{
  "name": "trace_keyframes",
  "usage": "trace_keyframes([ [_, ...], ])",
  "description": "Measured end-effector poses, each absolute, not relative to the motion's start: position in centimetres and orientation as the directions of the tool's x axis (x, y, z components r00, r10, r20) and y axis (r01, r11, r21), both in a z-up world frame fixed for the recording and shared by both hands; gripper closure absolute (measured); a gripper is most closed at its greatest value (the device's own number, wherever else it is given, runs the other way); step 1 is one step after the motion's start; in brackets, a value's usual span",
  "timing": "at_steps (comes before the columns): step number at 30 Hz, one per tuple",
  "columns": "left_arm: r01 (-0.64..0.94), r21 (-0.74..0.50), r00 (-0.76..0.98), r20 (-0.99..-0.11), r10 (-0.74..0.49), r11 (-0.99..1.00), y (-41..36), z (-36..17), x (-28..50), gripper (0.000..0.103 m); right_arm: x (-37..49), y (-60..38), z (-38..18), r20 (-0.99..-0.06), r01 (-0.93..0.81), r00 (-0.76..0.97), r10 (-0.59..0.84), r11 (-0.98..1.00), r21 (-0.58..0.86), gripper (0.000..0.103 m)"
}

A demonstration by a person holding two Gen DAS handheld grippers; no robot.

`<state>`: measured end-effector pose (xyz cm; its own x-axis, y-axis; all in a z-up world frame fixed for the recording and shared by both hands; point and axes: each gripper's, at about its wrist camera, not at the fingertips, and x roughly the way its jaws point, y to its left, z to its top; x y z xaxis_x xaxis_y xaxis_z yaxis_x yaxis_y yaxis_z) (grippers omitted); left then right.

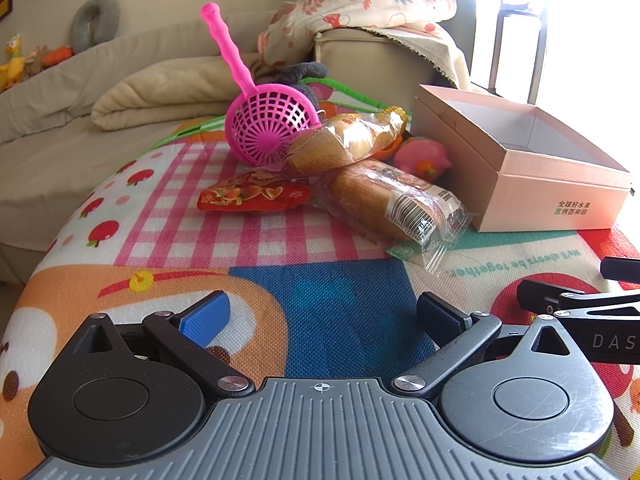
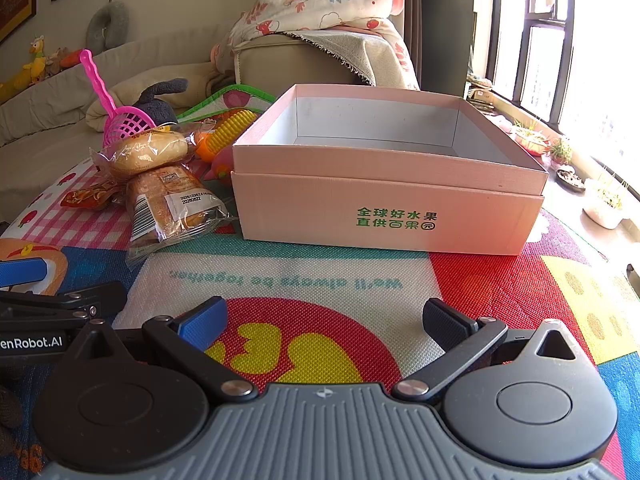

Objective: Organize objects

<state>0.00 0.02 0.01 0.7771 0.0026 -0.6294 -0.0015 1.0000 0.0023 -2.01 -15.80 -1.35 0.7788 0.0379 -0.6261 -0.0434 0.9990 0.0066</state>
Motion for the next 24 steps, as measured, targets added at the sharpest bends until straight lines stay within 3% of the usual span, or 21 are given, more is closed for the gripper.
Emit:
trace_keyframes([
  [24,-0.002,0.005,0.777,-0.629,0.005,1.000,-0.02,0.01,0.01,0.000,-2.00,-15.98,-1.17,-0.628,-0.045,0.777,0.042,0.999,0.011,0.000],
])
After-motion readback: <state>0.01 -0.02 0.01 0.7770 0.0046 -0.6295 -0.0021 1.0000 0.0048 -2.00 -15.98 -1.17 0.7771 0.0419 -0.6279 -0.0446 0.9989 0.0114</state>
